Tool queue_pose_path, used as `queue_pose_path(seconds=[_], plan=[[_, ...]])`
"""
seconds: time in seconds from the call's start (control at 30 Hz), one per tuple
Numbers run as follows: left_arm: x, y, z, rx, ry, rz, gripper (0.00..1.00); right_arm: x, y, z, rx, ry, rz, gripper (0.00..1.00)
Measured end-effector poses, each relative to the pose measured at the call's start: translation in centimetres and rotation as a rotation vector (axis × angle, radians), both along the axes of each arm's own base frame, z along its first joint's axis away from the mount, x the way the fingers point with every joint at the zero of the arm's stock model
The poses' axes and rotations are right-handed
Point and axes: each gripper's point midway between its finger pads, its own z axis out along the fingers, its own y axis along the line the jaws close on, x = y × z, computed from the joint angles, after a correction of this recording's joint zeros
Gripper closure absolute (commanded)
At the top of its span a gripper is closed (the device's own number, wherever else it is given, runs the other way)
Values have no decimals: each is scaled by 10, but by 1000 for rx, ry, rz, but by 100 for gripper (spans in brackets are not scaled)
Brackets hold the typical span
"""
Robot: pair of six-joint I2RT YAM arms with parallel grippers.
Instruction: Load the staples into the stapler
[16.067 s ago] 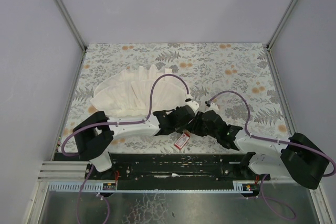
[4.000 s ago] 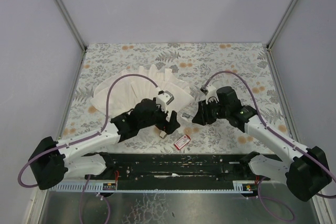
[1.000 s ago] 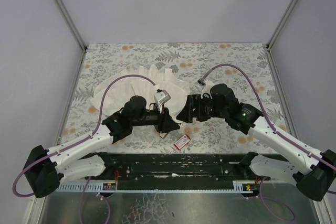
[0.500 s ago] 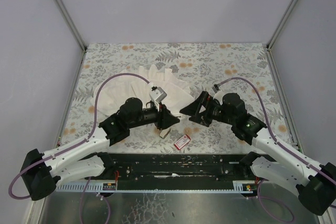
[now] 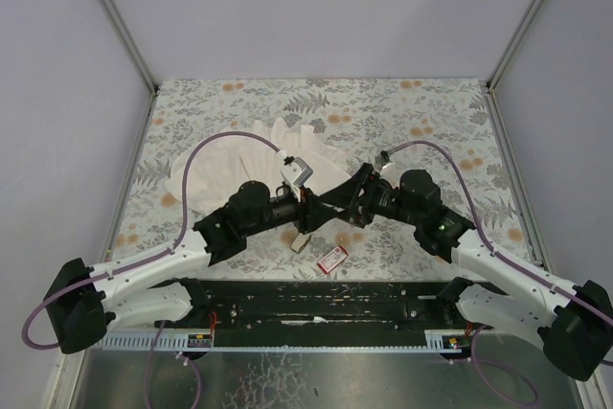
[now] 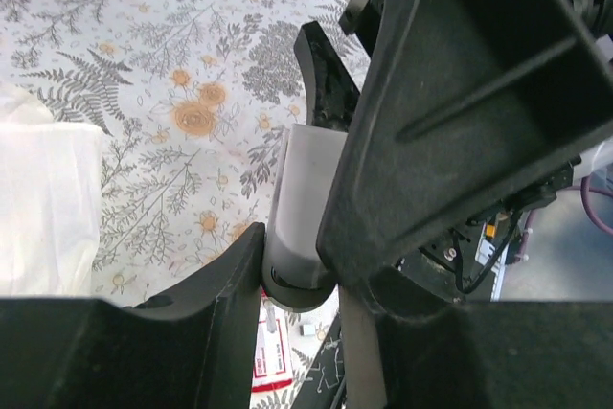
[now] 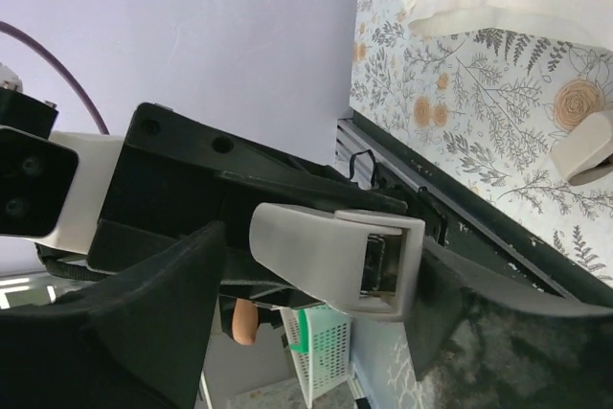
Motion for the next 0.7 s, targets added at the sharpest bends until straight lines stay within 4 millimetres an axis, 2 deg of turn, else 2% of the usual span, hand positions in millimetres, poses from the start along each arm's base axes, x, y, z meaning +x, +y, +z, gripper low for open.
queue_pose_path(seconds=[0.07,0.13,0.2,0.23,0.27,0.37,0.57,0.7], plan=[[3,-3,4,-17,-15,10,100,-1,3,2,10,0,5,49],[6,-4,7,-29,-25,19,100,2,3,0,14,9,-17,72],[8,-5,12,-49,-30,27,89,7,0,-2,23,21,-49,91],[8,-5,14,-57,-29,29,79,8,-1,-1,33,20,-59,98],[9,-6,15,-64,-29,30,69,8,-1,0,40,17,-65,100],[9,-6,14,-64,-27,29,29,7,-4,0,57,20,-80,100],[2,-5,16,-67,-9,10,6,6,-9,-13,50,34,-112,100],[-8,7,26,-76,-12,3,0,7,-12,-10,56,19,-129,100]])
